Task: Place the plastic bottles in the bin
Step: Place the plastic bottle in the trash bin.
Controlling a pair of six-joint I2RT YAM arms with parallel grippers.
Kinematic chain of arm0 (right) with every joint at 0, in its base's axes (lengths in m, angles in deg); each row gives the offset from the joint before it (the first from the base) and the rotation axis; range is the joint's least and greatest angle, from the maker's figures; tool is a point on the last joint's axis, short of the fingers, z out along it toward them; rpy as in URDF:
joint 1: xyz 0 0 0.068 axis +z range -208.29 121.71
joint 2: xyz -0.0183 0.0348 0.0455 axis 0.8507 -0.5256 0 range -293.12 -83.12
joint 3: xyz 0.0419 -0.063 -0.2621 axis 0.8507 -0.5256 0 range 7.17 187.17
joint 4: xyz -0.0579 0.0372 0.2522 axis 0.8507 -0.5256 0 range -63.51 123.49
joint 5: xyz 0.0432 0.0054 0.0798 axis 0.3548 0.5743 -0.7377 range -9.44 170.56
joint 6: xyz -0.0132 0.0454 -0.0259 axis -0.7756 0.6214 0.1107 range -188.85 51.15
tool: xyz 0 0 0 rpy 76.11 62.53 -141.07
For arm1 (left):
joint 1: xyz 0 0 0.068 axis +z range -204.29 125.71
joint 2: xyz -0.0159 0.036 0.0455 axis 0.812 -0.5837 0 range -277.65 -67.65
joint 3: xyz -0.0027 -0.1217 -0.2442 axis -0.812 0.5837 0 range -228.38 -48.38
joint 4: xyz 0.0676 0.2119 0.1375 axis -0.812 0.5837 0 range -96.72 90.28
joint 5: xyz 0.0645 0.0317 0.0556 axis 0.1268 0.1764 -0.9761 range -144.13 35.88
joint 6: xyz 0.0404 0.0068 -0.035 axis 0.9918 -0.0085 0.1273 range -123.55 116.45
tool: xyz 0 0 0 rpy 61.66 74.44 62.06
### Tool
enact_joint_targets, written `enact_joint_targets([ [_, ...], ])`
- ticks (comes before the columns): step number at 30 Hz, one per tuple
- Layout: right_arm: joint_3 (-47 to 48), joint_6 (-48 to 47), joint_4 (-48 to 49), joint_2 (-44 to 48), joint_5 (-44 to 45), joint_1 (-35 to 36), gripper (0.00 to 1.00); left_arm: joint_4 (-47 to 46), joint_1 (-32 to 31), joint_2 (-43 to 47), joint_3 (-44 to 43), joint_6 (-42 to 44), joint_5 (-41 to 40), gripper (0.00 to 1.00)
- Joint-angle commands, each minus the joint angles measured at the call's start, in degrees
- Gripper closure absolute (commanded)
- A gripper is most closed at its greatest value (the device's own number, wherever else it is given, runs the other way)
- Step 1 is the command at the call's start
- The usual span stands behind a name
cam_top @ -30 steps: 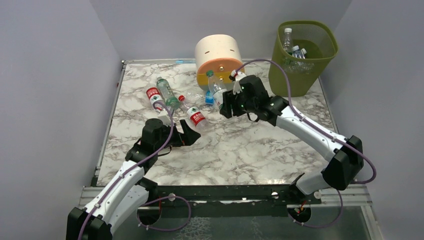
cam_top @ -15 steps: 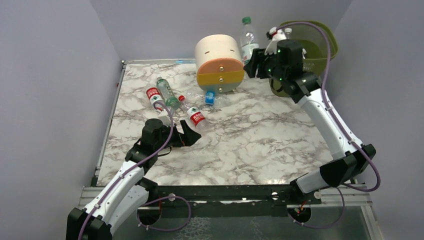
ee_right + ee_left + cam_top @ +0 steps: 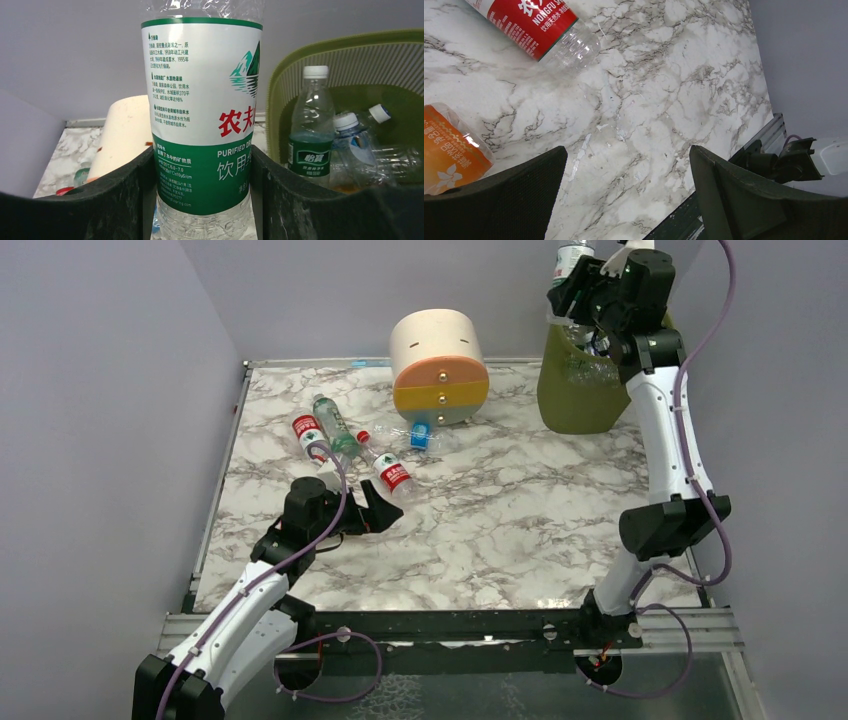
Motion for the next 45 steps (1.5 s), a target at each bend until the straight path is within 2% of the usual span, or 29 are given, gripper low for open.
enact_joint_targets([
  [1, 2.9, 3.6, -0.6, -3.9, -4.9, -4.9, 0.46, -1.5, 0.3, 0.2, -0.5, -0.2, 1.4, 0.01],
  [6, 3.9, 5.9, 1.5, -6.9, -7.7, -9.8, 0.46, -1.8, 0.3, -0.4, -0.6, -0.2, 1.7, 0.01],
  [12, 10.5, 6.8, -0.6, -13.1, -7.0, -13.9, 0.46, -0.1, 0.3, 0.0, -2.1, 0.6, 1.9, 0.01],
  [26, 10.8, 6.5, -1.8, -17.5, -2.7, -18.3, 0.45, -0.2, 0.4, -0.2, -1.6, 0.5, 2.3, 0.01],
  [30, 12.5, 6.5, -3.1, -18.4, -2.1, -19.5, 0.35, 0.3, 0.3, -0.9, -2.2, 1.1, 2.5, 0.01],
  [36, 12.2, 7.4, -3.1, -17.7, -1.9, -20.5, 0.07, 0.8, 0.4, -0.6, -2.5, 1.1, 2.4, 0.01],
  [45, 8.8, 8.6, -1.9, -12.9, -3.5, -20.5, 0.03, 0.8, 0.3, -0.9, -2.6, 1.2, 2.6, 0.01],
])
